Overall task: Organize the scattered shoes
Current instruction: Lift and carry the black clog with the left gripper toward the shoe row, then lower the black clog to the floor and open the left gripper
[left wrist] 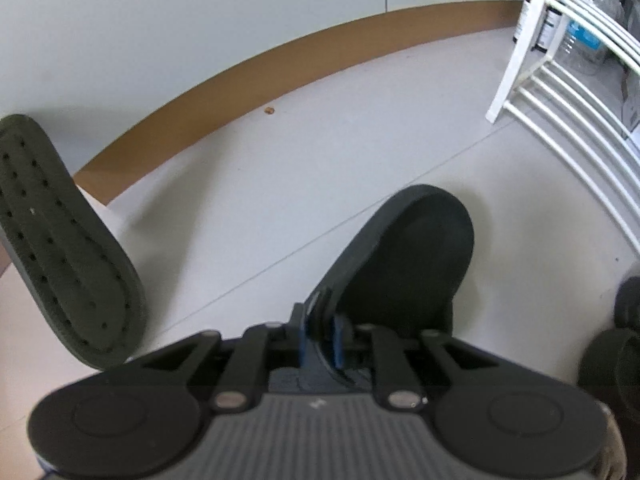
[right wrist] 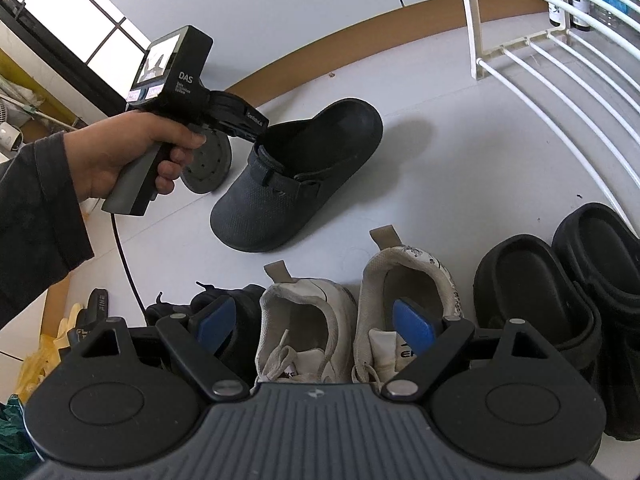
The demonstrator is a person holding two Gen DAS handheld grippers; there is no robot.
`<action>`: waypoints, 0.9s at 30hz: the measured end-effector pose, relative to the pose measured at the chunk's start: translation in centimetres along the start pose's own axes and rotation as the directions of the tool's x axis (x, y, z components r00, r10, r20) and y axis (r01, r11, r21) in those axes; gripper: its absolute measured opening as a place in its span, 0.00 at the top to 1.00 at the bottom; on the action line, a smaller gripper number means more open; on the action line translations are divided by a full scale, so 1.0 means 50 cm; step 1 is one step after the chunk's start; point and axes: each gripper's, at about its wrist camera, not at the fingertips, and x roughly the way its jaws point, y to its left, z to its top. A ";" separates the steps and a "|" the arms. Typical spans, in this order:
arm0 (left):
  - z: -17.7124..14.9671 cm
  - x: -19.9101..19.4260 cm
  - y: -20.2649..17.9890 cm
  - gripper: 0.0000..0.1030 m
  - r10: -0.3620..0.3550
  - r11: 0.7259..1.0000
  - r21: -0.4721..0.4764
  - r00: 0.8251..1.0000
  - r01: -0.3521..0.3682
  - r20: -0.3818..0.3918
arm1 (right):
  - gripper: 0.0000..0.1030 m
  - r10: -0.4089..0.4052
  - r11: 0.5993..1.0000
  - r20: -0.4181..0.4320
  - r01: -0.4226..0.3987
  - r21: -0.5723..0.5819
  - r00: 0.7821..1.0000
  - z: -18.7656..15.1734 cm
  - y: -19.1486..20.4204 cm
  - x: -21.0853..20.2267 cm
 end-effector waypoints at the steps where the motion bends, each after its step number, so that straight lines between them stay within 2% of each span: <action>1: 0.000 0.006 -0.003 0.86 -0.005 1.000 -0.002 1.000 0.005 0.006 | 0.13 0.001 1.000 0.000 -0.001 0.000 1.000 0.000 0.000 0.000; 6: -0.010 0.039 -0.019 0.86 -0.031 0.999 -0.037 0.999 0.031 -0.007 | 0.13 -0.007 1.000 -0.010 0.007 -0.009 1.000 -0.008 -0.003 0.001; 9: -0.019 0.061 -0.019 0.86 -0.075 0.994 -0.078 0.997 0.073 -0.022 | 0.13 -0.022 1.000 -0.012 0.022 0.000 1.000 -0.012 -0.013 0.003; 13: -0.019 0.063 -0.027 0.84 -0.113 0.991 -0.073 0.993 0.112 -0.018 | 0.13 -0.031 0.999 -0.013 0.031 0.009 0.999 -0.012 -0.018 0.006; 15: -0.017 0.057 -0.028 0.76 -0.125 0.989 -0.078 0.991 0.122 -0.036 | 0.13 -0.029 1.000 -0.018 0.029 0.011 0.999 -0.013 -0.017 0.010; 17: -0.019 0.050 -0.021 0.58 -0.134 0.987 -0.095 0.990 0.129 -0.042 | 0.13 -0.027 1.000 -0.017 0.027 0.011 0.999 -0.013 -0.014 0.012; 18: -0.023 0.041 -0.014 0.44 -0.137 0.985 -0.110 0.990 0.133 -0.032 | 0.13 -0.025 1.000 -0.015 0.026 0.011 1.000 -0.013 -0.012 0.013; 19: -0.029 0.029 -0.008 0.36 -0.137 0.983 -0.121 0.991 0.134 -0.011 | 0.13 -0.024 1.000 -0.013 0.024 0.011 1.000 -0.012 -0.010 0.013; 27: -0.079 -0.046 0.040 0.34 -0.187 0.959 -0.205 0.980 0.196 0.063 | 0.13 -0.023 1.000 -0.007 0.023 0.016 1.000 -0.019 0.009 0.024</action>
